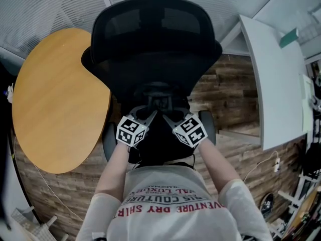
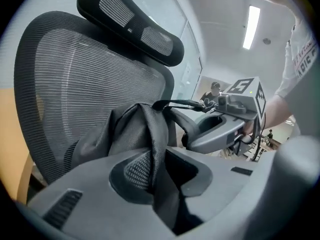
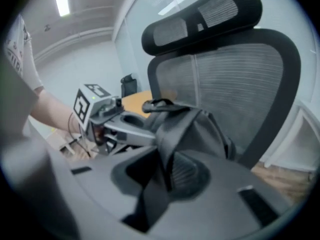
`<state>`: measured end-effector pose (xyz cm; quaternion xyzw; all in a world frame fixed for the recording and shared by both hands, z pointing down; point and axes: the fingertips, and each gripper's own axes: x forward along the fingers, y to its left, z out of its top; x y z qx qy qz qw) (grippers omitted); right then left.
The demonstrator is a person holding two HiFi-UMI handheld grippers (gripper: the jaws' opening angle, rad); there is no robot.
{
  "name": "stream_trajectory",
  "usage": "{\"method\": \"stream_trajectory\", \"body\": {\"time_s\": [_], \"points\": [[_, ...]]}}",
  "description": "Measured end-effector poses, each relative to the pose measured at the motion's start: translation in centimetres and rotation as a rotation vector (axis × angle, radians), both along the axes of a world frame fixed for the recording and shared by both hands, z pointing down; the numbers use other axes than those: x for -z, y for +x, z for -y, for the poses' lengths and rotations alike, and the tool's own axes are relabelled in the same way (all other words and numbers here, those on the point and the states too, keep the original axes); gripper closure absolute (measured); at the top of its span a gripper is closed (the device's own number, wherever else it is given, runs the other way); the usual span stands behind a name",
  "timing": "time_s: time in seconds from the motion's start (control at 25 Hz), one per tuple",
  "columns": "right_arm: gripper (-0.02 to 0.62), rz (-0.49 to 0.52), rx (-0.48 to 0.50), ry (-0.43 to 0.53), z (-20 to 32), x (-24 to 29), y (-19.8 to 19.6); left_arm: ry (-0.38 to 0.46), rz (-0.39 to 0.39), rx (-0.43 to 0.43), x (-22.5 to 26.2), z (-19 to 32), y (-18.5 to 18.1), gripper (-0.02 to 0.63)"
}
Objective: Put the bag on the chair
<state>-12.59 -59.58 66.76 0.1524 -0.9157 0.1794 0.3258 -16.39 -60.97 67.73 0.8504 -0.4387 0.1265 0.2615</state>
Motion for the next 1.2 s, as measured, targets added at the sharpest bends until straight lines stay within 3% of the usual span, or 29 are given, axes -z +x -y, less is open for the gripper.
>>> {"method": "stream_trajectory", "body": {"time_s": [0.12,0.28,0.36,0.56,0.76,0.8,0.88,1.0,1.2], "points": [[0.446,0.019,-0.02,-0.02,0.4,-0.1,0.0,0.016,0.015,0.032,-0.2,0.3,0.3,0.491],[0.36,0.026,-0.086,-0.01,1.3,0.2,1.3,0.035,-0.01,0.062,-0.1,0.1,1.3,0.39],[0.356,0.026,-0.116,-0.006,1.6,0.4,2.0,0.038,-0.016,0.096,0.0,0.0,1.3,0.347],[0.356,0.05,-0.152,0.027,1.6,2.1,2.7,0.052,-0.036,0.221,1.5,-0.3,-1.1,0.333],[0.357,0.093,-0.155,0.109,1.3,5.4,2.7,0.092,-0.004,0.209,4.2,-0.7,-1.2,0.334],[0.357,0.106,-0.142,0.118,1.0,6.2,2.5,0.1,-0.009,0.195,4.9,-0.8,-1.0,0.34],[0.382,0.135,-0.139,0.149,0.9,8.0,2.4,0.127,-0.007,0.184,6.5,-1.1,-0.7,0.414],[0.52,0.175,-0.184,0.225,1.5,10.8,3.0,0.197,0.044,0.201,9.3,-1.2,-0.6,0.559],[0.56,0.248,-0.196,0.345,1.2,15.7,3.0,0.3,0.033,0.14,15.1,-2.0,0.4,0.574]]}}
